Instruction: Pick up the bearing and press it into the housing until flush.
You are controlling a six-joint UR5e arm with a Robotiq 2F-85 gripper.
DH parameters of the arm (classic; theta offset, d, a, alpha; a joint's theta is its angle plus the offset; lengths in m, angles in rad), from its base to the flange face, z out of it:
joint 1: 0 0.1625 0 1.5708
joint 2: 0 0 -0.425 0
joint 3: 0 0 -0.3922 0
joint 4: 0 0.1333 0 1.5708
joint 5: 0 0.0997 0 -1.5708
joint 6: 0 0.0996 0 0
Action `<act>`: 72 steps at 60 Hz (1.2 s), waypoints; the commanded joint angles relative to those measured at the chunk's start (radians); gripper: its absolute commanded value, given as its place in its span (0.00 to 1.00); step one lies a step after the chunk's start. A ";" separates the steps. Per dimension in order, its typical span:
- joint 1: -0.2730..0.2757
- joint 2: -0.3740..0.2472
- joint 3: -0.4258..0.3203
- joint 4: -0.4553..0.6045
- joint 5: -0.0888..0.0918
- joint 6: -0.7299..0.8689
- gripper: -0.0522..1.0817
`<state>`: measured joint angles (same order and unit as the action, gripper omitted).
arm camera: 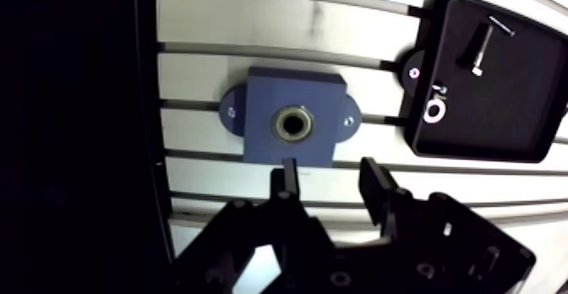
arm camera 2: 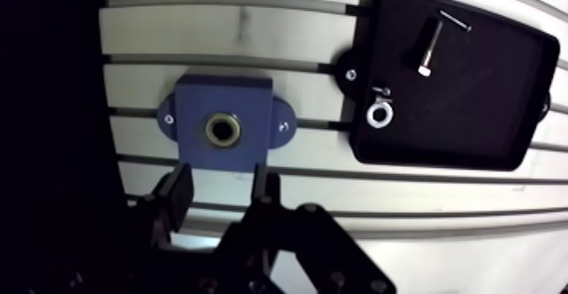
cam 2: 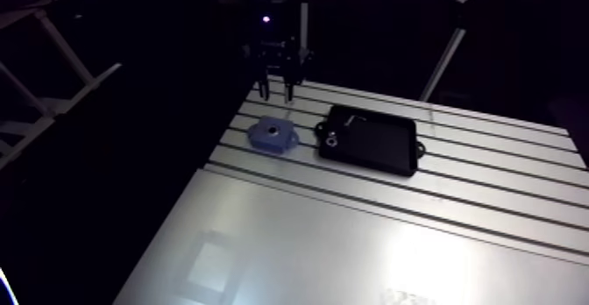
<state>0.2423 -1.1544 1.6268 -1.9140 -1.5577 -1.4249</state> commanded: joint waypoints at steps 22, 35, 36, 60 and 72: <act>-0.257 -0.054 -0.273 0.357 0.012 -0.176 0.06; -0.287 -0.082 -0.294 0.381 0.009 -0.246 0.06; -0.287 -0.082 -0.294 0.381 0.009 -0.246 0.06; -0.298 -0.126 -0.297 0.395 0.005 -0.260 0.06; -0.299 -0.188 -0.289 0.393 0.007 -0.273 0.06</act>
<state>-0.0273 -1.2589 1.3529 -1.5493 -1.5500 -1.6523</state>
